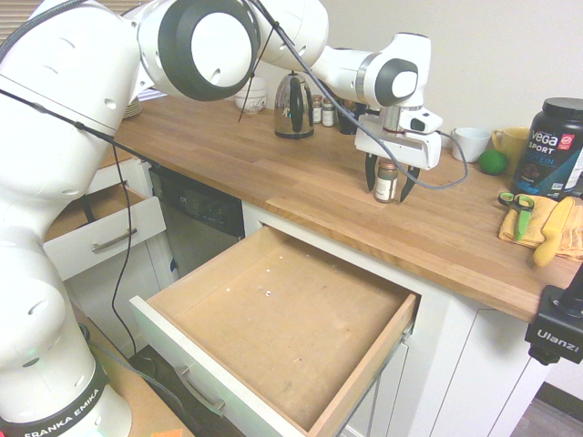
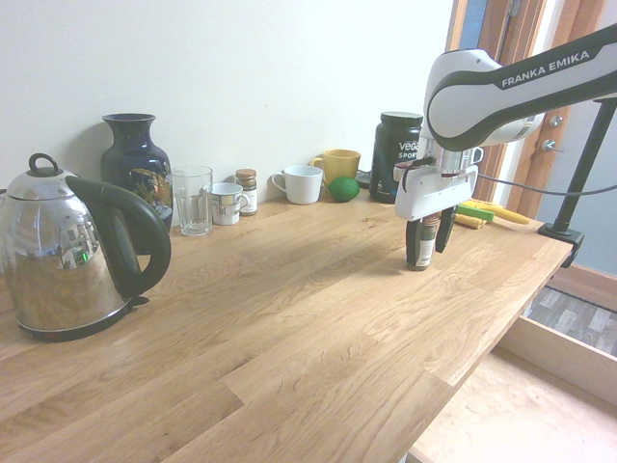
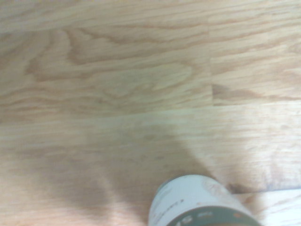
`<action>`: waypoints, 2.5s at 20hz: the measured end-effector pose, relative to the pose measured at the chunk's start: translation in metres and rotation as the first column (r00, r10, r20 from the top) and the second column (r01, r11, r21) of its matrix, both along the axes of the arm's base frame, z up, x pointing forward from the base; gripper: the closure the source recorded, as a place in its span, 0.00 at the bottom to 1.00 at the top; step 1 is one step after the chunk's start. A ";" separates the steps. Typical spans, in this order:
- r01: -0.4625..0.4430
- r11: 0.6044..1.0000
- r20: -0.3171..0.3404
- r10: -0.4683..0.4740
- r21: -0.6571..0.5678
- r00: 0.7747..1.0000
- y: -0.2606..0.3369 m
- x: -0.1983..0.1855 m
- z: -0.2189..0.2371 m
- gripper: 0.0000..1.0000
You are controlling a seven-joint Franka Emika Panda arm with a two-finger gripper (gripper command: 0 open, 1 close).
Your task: Put seasoning jar in the drawer
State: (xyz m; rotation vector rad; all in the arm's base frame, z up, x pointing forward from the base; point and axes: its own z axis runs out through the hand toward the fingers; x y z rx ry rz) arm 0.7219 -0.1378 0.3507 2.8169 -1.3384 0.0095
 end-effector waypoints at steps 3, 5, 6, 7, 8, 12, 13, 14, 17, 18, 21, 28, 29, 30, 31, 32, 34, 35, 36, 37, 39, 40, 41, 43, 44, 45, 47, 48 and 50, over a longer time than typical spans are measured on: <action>0.002 1.000 -0.003 -0.002 -0.001 1.000 -0.001 0.000 -0.001 1.00; 0.005 1.000 -0.003 -0.005 -0.001 1.000 -0.001 0.000 -0.001 1.00; 0.006 1.000 -0.003 -0.007 -0.001 1.000 -0.001 0.000 -0.001 1.00; 0.007 1.000 -0.003 -0.007 -0.001 1.000 -0.001 0.000 -0.001 1.00; 0.008 1.000 -0.003 -0.008 -0.001 1.000 -0.001 0.000 -0.001 1.00; 0.003 1.000 -0.003 -0.004 -0.002 1.000 0.002 0.001 -0.001 1.00; 0.002 1.000 -0.002 -0.002 -0.002 1.000 0.003 0.001 -0.001 1.00; -0.001 1.000 -0.002 0.001 -0.003 1.000 0.004 0.001 -0.001 1.00; -0.008 1.000 0.000 0.008 -0.003 1.000 0.010 0.003 -0.001 1.00; -0.010 1.000 0.000 0.010 -0.003 1.000 0.013 0.003 -0.001 1.00; -0.016 1.000 0.005 0.016 -0.004 1.000 0.018 0.004 0.000 1.00; -0.026 1.000 0.041 0.027 -0.003 0.999 0.032 -0.007 0.033 1.00; -0.027 1.000 0.045 0.028 -0.003 0.999 0.034 -0.013 0.038 1.00; -0.028 1.000 0.046 0.028 -0.001 0.999 0.035 -0.021 0.042 1.00; -0.027 1.000 0.048 0.027 0.002 0.998 0.036 -0.029 0.047 1.00; -0.026 1.000 0.049 0.026 0.004 0.998 0.037 -0.038 0.051 1.00; -0.023 1.000 0.051 0.022 0.008 0.998 0.036 -0.058 0.060 1.00; -0.022 1.000 0.050 0.021 0.009 0.999 0.036 -0.068 0.063 1.00; -0.020 1.000 0.048 0.020 0.010 0.999 0.036 -0.079 0.066 1.00; -0.020 1.000 0.046 0.019 0.011 0.999 0.036 -0.090 0.067 1.00; -0.021 1.000 0.046 0.021 0.009 0.999 0.037 -0.113 0.071 1.00; -0.025 1.000 0.045 0.024 0.006 0.999 0.037 -0.125 0.072 1.00; -0.028 1.000 0.043 0.027 0.005 0.999 0.038 -0.138 0.073 1.00; -0.034 0.999 0.042 0.034 0.005 0.999 0.041 -0.164 0.074 1.00; -0.037 0.999 0.041 0.037 0.007 0.999 0.042 -0.178 0.073 1.00; -0.041 0.999 0.037 0.041 0.007 0.998 0.044 -0.192 0.072 1.00; -0.050 0.999 0.031 0.049 0.006 0.998 0.046 -0.221 0.067 1.00; -0.053 0.999 0.028 0.053 0.007 0.998 0.047 -0.236 0.064 1.00; -0.061 0.998 0.018 0.060 0.010 0.998 0.050 -0.267 0.053 1.00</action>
